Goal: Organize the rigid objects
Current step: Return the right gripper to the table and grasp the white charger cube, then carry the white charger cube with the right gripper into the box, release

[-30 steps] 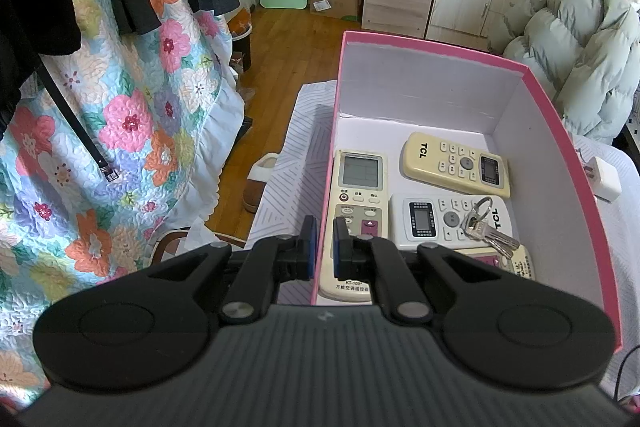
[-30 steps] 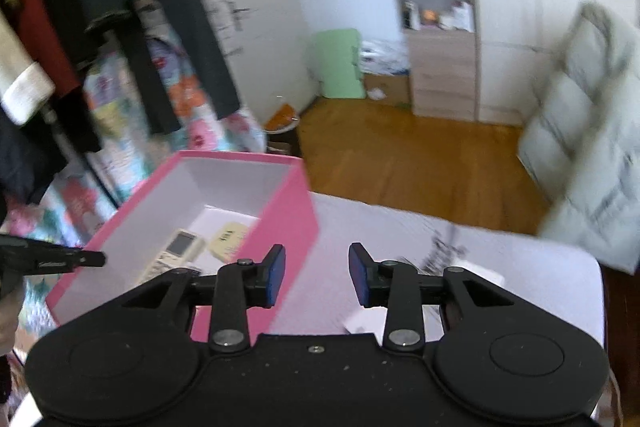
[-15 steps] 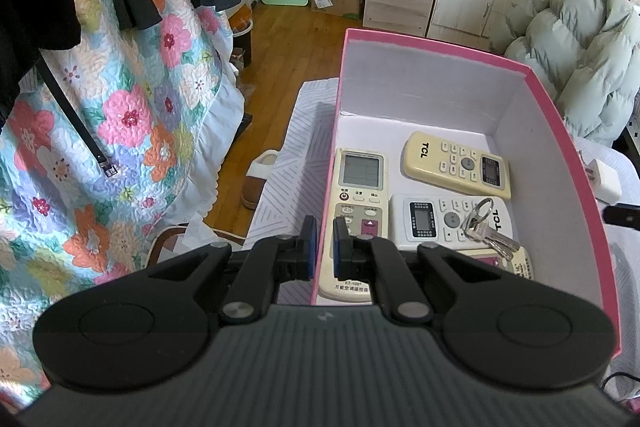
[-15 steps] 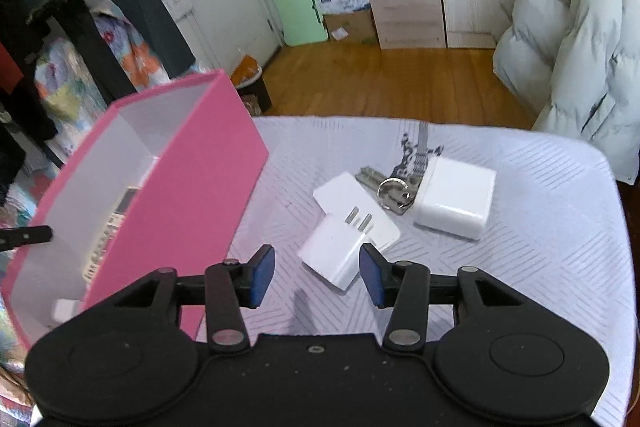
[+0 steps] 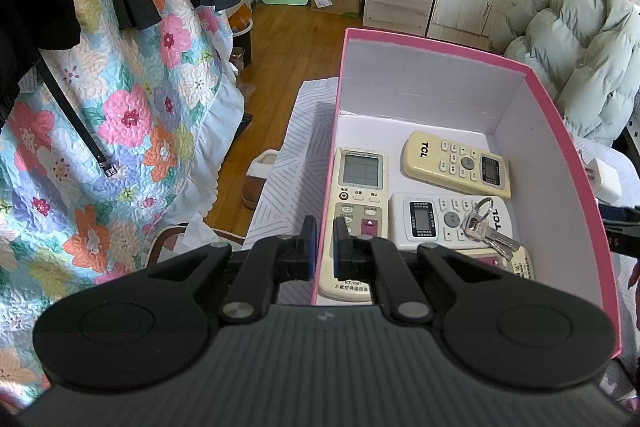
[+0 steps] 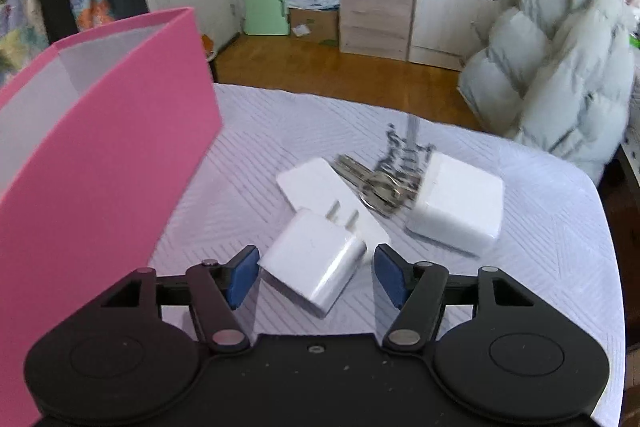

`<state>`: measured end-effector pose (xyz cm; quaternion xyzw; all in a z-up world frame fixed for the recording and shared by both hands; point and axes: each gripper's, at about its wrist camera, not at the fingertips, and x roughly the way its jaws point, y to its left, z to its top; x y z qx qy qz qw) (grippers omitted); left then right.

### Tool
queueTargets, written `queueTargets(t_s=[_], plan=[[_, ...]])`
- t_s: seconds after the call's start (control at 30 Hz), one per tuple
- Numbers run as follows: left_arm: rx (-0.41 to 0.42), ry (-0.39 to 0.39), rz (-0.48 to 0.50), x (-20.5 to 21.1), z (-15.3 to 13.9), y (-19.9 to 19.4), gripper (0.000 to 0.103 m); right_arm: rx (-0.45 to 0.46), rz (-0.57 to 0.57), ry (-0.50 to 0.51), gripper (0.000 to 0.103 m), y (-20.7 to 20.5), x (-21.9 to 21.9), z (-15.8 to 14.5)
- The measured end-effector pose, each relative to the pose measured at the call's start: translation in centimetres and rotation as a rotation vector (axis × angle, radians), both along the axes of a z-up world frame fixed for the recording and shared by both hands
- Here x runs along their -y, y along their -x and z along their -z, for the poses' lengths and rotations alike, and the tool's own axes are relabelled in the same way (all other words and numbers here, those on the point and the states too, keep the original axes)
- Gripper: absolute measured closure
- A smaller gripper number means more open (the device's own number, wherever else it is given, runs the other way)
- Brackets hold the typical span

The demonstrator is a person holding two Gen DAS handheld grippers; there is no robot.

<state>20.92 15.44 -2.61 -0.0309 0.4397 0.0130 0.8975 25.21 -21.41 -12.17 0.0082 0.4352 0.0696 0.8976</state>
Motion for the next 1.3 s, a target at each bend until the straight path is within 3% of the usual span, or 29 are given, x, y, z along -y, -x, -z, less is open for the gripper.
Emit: queueTargets(t_s=[0.17, 0.3, 0.4, 0.53, 0.97, 1.17, 1.3], plan=[[0.001, 0.000, 0.004, 0.0, -0.1, 0.0, 0.098, -0.009, 0.047, -0.074, 0.039, 0.4, 0.7, 0.0], [0.003, -0.019, 0.008, 0.2, -0.1, 0.0, 0.098, -0.011, 0.009, -0.022, 0.038, -0.2, -0.1, 0.1], [0.009, -0.049, 0.014, 0.6, 0.0, 0.2, 0.098, -0.009, 0.024, -0.027, 0.045, -0.3, -0.1, -0.1], [0.010, -0.055, 0.015, 0.5, 0.1, 0.3, 0.098, 0.014, 0.019, -0.071, 0.045, 0.3, 0.7, -0.5], [0.014, -0.063, 0.029, 0.3, 0.2, 0.6, 0.099, 0.108, -0.040, -0.117, 0.045, 4.0, 0.6, -4.9], [0.013, -0.027, 0.035, 0.0, 0.2, 0.5, 0.100, 0.196, -0.234, -0.224, 0.045, 6.7, -1.4, -11.2], [0.013, -0.007, 0.045, -0.4, 0.2, 0.5, 0.100, 0.162, -0.427, -0.278, 0.045, 6.8, -4.4, -13.7]])
